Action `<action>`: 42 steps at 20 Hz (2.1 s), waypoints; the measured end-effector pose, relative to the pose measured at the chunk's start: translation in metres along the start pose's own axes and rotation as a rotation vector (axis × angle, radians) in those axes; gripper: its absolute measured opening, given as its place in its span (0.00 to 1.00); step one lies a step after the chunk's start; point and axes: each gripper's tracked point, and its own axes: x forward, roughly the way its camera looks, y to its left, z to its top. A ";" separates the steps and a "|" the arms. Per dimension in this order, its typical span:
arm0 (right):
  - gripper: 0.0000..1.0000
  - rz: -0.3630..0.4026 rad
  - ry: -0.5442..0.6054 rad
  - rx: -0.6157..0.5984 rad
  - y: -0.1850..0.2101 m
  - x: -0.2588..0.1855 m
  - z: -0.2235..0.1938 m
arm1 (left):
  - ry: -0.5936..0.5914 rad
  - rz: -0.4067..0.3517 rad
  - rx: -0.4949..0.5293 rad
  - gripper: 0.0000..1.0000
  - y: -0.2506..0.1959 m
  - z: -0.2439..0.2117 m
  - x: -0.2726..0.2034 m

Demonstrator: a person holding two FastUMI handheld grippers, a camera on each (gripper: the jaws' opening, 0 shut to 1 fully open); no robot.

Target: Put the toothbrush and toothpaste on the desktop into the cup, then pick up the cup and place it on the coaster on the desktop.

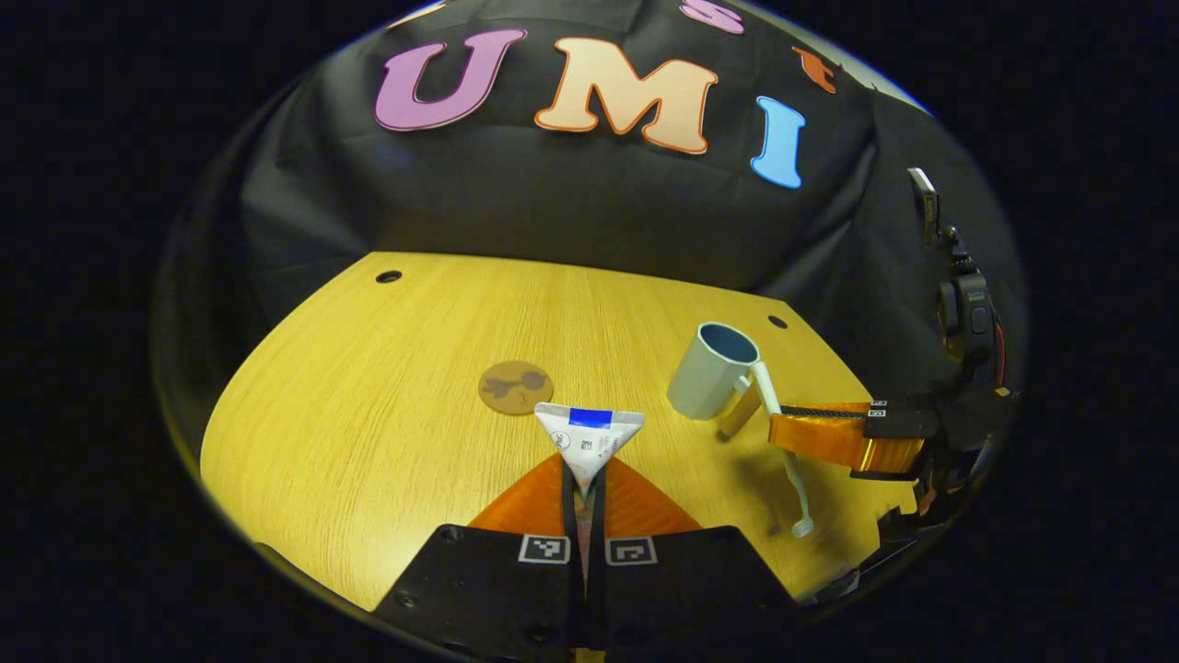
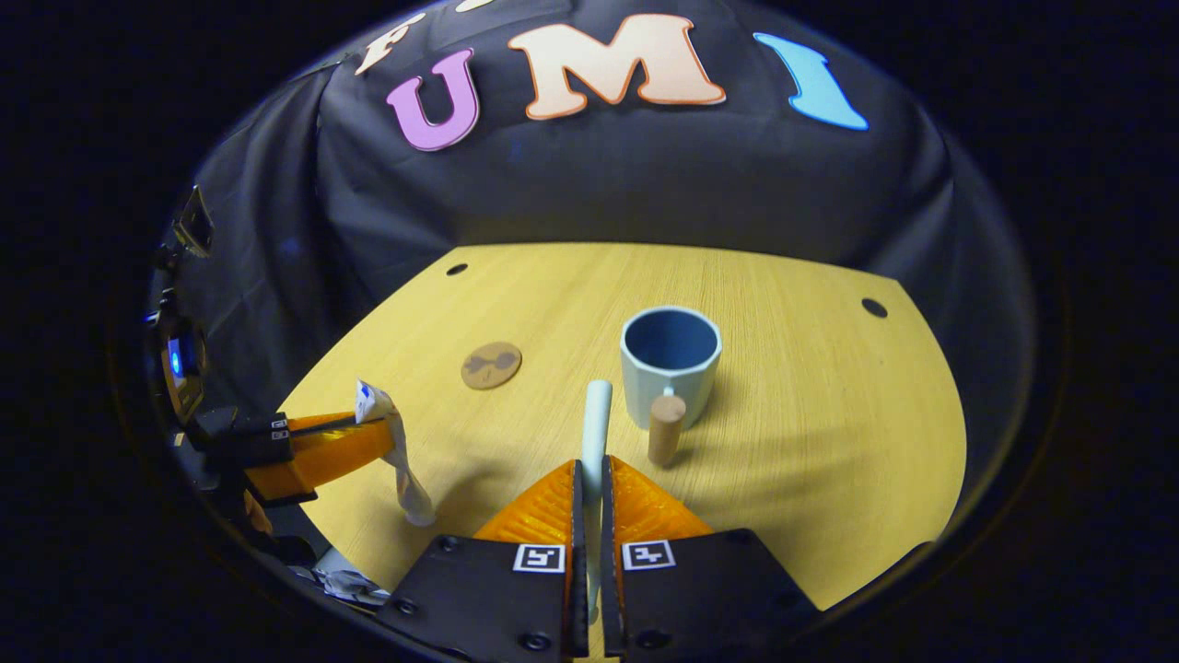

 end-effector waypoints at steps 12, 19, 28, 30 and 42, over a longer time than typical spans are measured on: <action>0.08 -0.022 -0.386 0.086 -0.026 0.015 0.150 | -0.077 -0.033 -0.021 0.00 -0.022 0.050 -0.016; 0.08 -0.030 -0.481 0.144 -0.049 0.043 0.187 | -0.090 -0.012 -0.054 0.00 -0.022 0.053 -0.029; 0.12 -0.072 -0.445 0.100 -0.066 0.077 0.173 | -0.114 0.022 -0.053 0.00 -0.027 0.062 -0.037; 0.16 -0.066 -0.440 0.087 -0.065 0.073 0.168 | -0.126 0.013 -0.047 0.00 -0.031 0.070 -0.035; 0.99 -0.079 -0.397 0.059 -0.086 0.018 0.116 | -0.183 -0.122 0.009 0.00 -0.081 0.114 0.007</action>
